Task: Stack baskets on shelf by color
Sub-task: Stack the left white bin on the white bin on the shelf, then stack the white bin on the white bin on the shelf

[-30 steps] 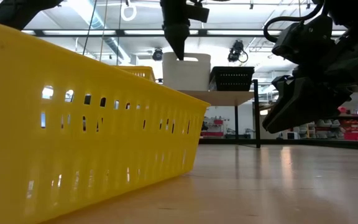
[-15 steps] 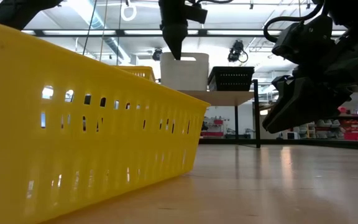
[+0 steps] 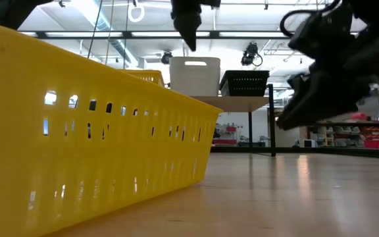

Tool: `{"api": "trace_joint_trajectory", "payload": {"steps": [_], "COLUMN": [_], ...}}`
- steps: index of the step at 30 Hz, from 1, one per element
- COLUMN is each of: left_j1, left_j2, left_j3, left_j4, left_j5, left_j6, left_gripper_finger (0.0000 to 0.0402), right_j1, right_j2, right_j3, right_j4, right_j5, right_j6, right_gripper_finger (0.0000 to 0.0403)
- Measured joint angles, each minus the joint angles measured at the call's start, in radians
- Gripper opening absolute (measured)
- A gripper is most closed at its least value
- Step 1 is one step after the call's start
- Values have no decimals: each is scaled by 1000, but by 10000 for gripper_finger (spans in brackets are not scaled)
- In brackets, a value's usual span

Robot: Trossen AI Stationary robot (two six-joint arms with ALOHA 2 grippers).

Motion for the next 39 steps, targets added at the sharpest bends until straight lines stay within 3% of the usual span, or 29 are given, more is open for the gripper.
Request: {"api": "trace_joint_trajectory", "payload": {"steps": [3,8,17,20,24,31,39], "left_j1": [-33,-85,-191,-218,-242,-245,-246], "left_j2": [-17,-30,-19,-9,-3,0,0], "left_j3": [0,1,0,-2,-53,-226,-365], "left_j4": [22,76,161,226,319,427,574], "left_j5": [18,186,265,316,342,341,341], "left_j6": [-4,-48,-94,-90,-89,-90,-89], "left_gripper_finger": [117,117,117,117,117,117,117], "right_j1": [0,0,-1,9,39,147,310], "right_j2": [-57,-209,-463,-469,-434,-379,-282], "right_j3": [0,1,111,191,282,348,348], "right_j4": [-3,-111,-688,-855,-1020,-1127,-1119], "right_j5": [0,0,-37,-121,-326,-590,-670], "right_j6": [-19,-27,174,235,340,559,821], "right_gripper_finger": [109,109,109,109,109,109,109]}}
